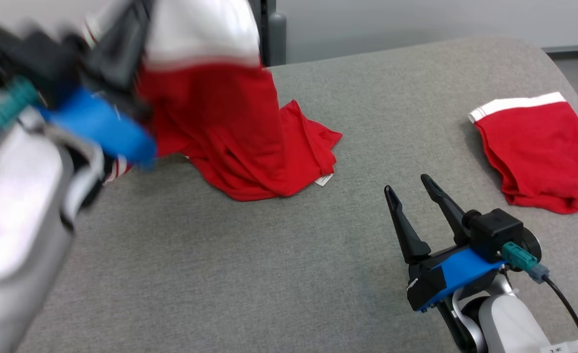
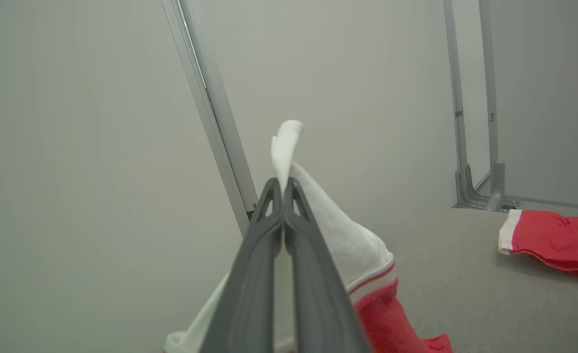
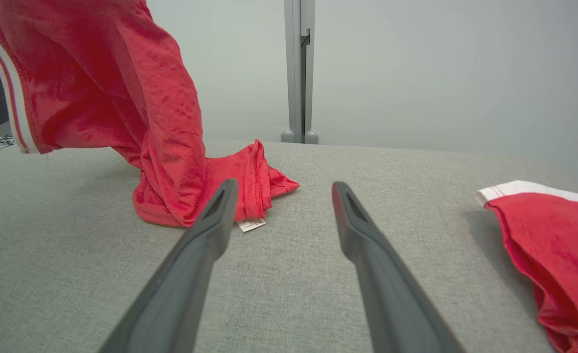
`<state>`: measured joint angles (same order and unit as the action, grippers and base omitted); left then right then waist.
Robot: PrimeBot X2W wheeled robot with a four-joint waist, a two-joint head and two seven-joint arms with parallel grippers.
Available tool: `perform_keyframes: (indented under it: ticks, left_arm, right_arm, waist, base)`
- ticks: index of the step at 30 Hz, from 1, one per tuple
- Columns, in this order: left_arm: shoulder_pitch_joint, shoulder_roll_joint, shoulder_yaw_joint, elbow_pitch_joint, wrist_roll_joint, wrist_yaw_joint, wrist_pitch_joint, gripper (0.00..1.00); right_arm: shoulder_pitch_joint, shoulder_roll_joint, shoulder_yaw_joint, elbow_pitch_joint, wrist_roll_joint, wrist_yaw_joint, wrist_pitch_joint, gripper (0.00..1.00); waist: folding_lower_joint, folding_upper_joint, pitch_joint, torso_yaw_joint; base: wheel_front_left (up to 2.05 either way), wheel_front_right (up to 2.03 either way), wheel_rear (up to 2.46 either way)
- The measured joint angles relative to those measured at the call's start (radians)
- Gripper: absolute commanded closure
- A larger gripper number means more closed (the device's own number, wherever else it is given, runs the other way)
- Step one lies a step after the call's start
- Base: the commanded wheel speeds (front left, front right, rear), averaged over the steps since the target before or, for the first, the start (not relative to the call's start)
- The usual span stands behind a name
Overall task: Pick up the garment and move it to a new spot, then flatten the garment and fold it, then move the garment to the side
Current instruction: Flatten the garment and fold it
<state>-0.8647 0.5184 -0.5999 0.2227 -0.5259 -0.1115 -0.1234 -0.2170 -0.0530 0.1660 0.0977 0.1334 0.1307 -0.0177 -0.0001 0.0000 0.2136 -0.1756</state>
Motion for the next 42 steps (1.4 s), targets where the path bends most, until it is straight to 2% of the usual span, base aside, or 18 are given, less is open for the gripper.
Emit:
perform_keyframes:
  ticks: [4, 8, 12, 15, 16, 17, 21, 26, 29, 34, 42]
  left_arm:
    - [0.214, 0.101, -0.095, -0.114, 0.027, -0.003, 0.055, 1.00]
    - [0.415, 0.175, -0.167, -0.221, 0.043, 0.028, 0.098, 1.00]
    - [0.570, 0.195, -0.216, -0.275, 0.016, 0.074, 0.122, 1.00]
    - [0.631, 0.196, -0.221, -0.256, 0.006, 0.119, 0.122, 1.00]
    - [0.651, 0.194, -0.222, -0.241, -0.003, 0.137, 0.128, 0.88]
    - [0.669, 0.192, -0.223, -0.225, -0.009, 0.152, 0.132, 0.00]
    - [0.709, 0.157, -0.211, -0.186, -0.049, 0.194, 0.122, 0.00]
    - [0.720, 0.091, -0.095, -0.193, -0.126, 0.266, -0.018, 0.00]
    - [0.706, 0.057, -0.041, -0.193, -0.154, 0.287, -0.074, 0.00]
    - [0.599, -0.009, 0.018, -0.134, -0.162, 0.291, -0.113, 0.00]
    - [0.510, -0.102, 0.012, 0.016, -0.154, 0.240, -0.131, 0.00]
  right_arm:
    - [0.016, 0.001, -0.015, -0.011, 0.000, 0.000, 0.008, 0.00]
    - [0.035, 0.001, -0.040, -0.028, -0.005, 0.000, 0.018, 0.00]
    - [0.046, 0.001, -0.055, -0.046, -0.011, 0.000, 0.033, 0.00]
    - [0.050, 0.001, -0.060, -0.056, -0.016, 0.000, 0.043, 0.00]
    - [0.053, 0.002, -0.061, -0.060, -0.017, 0.000, 0.045, 0.00]
    - [0.056, 0.001, -0.062, -0.062, -0.017, 0.000, 0.049, 0.00]
    - [0.058, 0.000, -0.073, -0.066, -0.018, 0.000, 0.063, 0.00]
    - [0.055, -0.015, -0.087, -0.064, -0.022, 0.000, 0.101, 0.00]
    - [0.021, -0.031, -0.087, -0.035, -0.022, 0.000, 0.164, 0.00]
    - [-0.120, -0.043, -0.069, 0.089, 0.004, 0.000, 0.264, 0.00]
    - [-0.410, -0.028, -0.067, 0.422, 0.044, 0.000, 0.320, 0.00]
  waist:
    - [0.0000, 0.0000, -0.022, 0.019]
    - [0.0000, 0.0000, -0.037, 0.046]
    - [0.0000, 0.0000, -0.045, 0.075]
    - [0.0000, 0.0000, -0.047, 0.093]
    - [0.0000, 0.0000, -0.048, 0.099]
    - [0.0000, 0.0000, -0.048, 0.104]
    - [0.0000, 0.0000, -0.052, 0.125]
    - [0.0000, 0.0000, -0.055, 0.150]
    - [0.0001, 0.0000, -0.050, 0.163]
    - [0.0001, 0.0000, -0.026, 0.180]
    - [0.0002, 0.0000, 0.020, 0.214]
  base:
    - [0.00, 0.00, 0.00]
    - [0.00, 0.00, 0.00]
    - [0.00, 0.00, 0.00]
    - [0.00, 0.00, 0.00]
    - [0.00, 0.00, 0.00]
    - [0.00, 0.00, 0.00]
    - [0.00, 0.00, 0.00]
    - [0.00, 0.00, 0.00]
    - [0.00, 0.00, 0.00]
    - [0.00, 0.00, 0.00]
    - [0.00, 0.00, 0.00]
